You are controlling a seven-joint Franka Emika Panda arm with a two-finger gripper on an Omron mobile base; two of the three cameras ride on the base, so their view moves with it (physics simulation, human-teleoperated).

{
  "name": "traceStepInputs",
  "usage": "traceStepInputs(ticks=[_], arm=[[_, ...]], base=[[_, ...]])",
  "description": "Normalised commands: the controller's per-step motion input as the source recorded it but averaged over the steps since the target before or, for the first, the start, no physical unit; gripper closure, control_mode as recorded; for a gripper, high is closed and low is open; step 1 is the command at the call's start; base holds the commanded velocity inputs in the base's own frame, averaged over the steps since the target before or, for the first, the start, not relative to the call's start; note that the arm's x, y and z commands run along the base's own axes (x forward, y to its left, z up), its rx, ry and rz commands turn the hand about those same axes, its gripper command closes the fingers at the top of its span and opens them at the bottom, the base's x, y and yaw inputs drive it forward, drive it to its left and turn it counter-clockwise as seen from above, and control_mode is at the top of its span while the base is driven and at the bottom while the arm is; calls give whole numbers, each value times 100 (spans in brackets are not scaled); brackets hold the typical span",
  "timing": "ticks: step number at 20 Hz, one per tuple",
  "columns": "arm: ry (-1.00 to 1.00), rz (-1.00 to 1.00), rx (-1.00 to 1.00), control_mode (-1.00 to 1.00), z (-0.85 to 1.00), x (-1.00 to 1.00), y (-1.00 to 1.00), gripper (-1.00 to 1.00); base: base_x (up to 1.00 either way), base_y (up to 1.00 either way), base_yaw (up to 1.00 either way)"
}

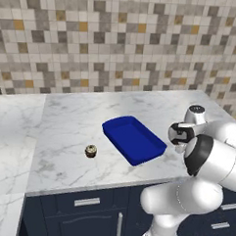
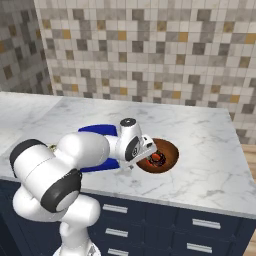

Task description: Place the bowl with donut and the cupcake onto the tray.

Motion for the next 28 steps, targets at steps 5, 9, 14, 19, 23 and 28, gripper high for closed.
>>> traceStepInputs(ticks=[5,9,14,19,23,28], arm=[[0,0,0,-100,-5,0,0,100],[0,0,0,-100,0,0,0,100],[0,0,0,-100,0,0,0,100],[-1,1,-2,-100,2,2,0,100],[-2,8,-5,-100,33,1,11,100],[-4,10,-3,-100,57,1,8,100]], base=[[0,0,0],[0,0,0],[0,0,0],[0,0,0],[0,0,0],[0,0,0]])
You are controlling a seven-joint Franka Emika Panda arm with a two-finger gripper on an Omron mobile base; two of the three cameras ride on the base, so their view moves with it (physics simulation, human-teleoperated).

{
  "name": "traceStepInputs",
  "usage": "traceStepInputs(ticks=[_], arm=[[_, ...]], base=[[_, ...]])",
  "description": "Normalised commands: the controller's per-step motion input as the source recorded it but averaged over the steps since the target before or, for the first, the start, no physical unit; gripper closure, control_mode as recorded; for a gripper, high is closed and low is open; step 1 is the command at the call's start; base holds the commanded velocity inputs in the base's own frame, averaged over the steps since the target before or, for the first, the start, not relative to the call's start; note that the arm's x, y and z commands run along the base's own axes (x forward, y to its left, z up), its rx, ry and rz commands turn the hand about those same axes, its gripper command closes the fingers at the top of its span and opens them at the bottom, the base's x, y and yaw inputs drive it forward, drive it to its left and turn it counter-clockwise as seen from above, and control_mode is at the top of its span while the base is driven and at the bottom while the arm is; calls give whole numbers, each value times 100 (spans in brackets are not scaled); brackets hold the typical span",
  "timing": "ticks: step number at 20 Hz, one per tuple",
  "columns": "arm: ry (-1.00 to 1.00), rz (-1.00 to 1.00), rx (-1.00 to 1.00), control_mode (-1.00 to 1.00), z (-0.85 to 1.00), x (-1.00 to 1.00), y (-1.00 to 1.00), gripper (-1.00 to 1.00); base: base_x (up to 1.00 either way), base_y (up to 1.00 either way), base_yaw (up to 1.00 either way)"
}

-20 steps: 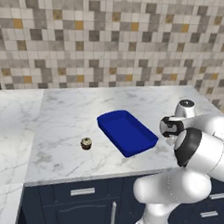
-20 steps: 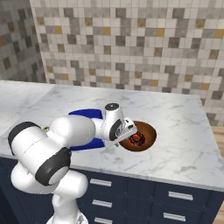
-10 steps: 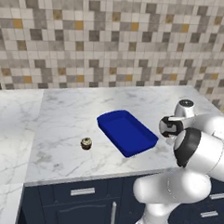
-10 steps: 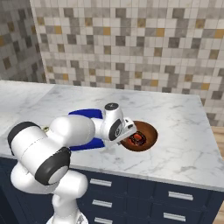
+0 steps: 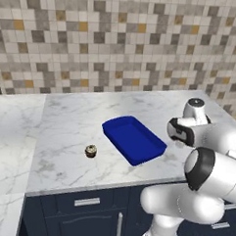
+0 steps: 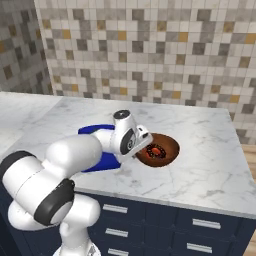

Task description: Place the bowl with donut and the cupcake onto the tray.

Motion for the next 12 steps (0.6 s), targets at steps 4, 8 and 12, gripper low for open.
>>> traceStepInputs(ticks=[4,8,12], arm=[[-4,16,-6,-100,38,14,16,100],[0,23,-3,-100,24,19,39,100],[0,25,0,-100,13,39,46,100]], base=[[0,0,0],[0,0,0],[0,0,0]])
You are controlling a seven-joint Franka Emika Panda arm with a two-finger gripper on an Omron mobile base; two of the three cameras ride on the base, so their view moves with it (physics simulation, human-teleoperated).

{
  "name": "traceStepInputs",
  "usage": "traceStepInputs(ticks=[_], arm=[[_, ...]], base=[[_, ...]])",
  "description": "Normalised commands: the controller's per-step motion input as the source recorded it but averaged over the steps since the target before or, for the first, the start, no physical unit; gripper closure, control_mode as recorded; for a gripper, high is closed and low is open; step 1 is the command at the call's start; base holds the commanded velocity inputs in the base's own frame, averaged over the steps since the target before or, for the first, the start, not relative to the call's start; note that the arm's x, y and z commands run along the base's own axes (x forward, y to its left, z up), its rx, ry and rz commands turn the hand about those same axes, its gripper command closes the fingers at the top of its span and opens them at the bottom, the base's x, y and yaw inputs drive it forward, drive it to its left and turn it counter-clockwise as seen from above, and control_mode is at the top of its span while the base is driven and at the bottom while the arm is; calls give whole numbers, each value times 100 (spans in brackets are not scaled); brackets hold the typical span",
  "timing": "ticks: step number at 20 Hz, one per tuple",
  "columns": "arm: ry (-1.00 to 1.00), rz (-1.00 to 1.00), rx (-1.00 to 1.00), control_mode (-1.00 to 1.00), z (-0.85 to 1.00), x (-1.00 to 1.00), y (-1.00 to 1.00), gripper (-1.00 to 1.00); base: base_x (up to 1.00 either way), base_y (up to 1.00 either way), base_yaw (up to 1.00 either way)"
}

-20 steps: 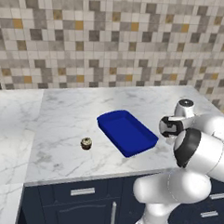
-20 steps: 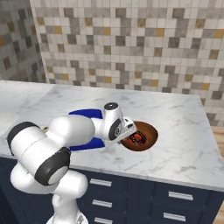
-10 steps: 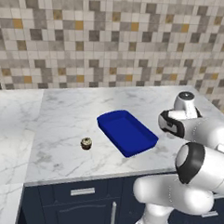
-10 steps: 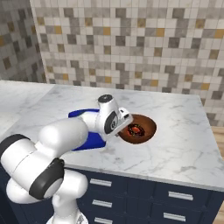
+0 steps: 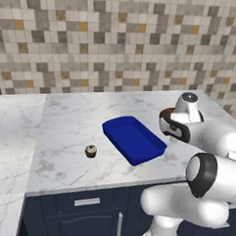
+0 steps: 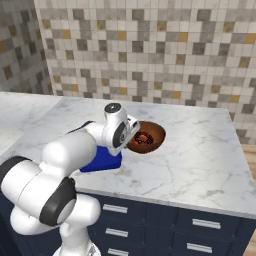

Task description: Place the bowl with donut and the cupcake onto the tray.

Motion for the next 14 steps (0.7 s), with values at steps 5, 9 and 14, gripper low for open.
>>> traceStepInputs(ticks=[5,9,14], arm=[[0,25,0,-100,14,25,51,100],[-1,19,-2,-100,18,23,52,100],[-5,14,-8,-100,6,13,56,100]], base=[[0,0,0],[0,0,0],[0,0,0]])
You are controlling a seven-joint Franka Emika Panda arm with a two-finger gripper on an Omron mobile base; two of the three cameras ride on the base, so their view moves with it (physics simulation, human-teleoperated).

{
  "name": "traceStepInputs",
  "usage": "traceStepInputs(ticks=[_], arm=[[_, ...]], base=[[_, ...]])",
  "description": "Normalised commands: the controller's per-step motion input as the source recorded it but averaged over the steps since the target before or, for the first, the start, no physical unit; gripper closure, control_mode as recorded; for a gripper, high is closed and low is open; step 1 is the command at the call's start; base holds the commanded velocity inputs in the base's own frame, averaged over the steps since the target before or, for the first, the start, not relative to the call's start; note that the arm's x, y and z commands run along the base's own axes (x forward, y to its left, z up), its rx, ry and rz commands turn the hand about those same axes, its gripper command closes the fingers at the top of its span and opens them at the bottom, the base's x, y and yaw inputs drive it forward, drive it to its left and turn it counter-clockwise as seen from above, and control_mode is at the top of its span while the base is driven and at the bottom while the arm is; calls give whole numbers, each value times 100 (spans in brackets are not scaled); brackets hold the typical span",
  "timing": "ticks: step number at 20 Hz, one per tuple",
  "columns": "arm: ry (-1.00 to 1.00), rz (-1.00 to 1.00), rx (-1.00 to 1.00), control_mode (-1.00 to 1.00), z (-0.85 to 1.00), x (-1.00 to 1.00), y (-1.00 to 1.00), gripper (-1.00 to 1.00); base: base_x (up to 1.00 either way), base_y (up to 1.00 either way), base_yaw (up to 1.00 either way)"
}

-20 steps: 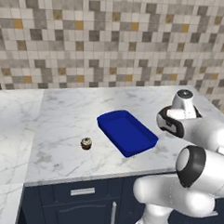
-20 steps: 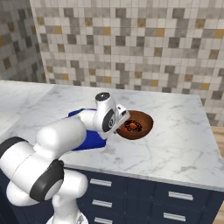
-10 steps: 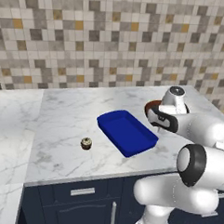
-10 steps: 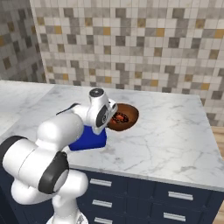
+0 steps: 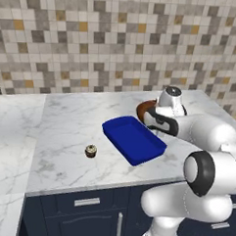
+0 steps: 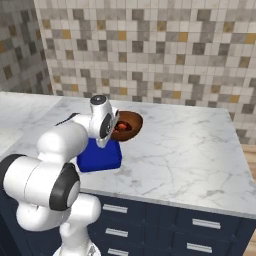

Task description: Place the bowl with donut and the cupcake onto the tray.

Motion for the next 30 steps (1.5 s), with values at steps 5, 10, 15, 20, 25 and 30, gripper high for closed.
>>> traceStepInputs(ticks=[5,10,15,20,25,30], arm=[[-2,14,-4,-100,0,4,57,100],[0,18,0,-100,-1,0,43,100],[0,18,0,-100,-14,6,17,100],[0,13,1,-100,-24,12,6,100],[0,6,0,-100,-22,10,14,100],[0,5,0,-100,-18,0,15,100]], base=[[0,0,0],[0,0,0],[0,0,0],[0,0,0],[0,0,0],[0,0,0]])
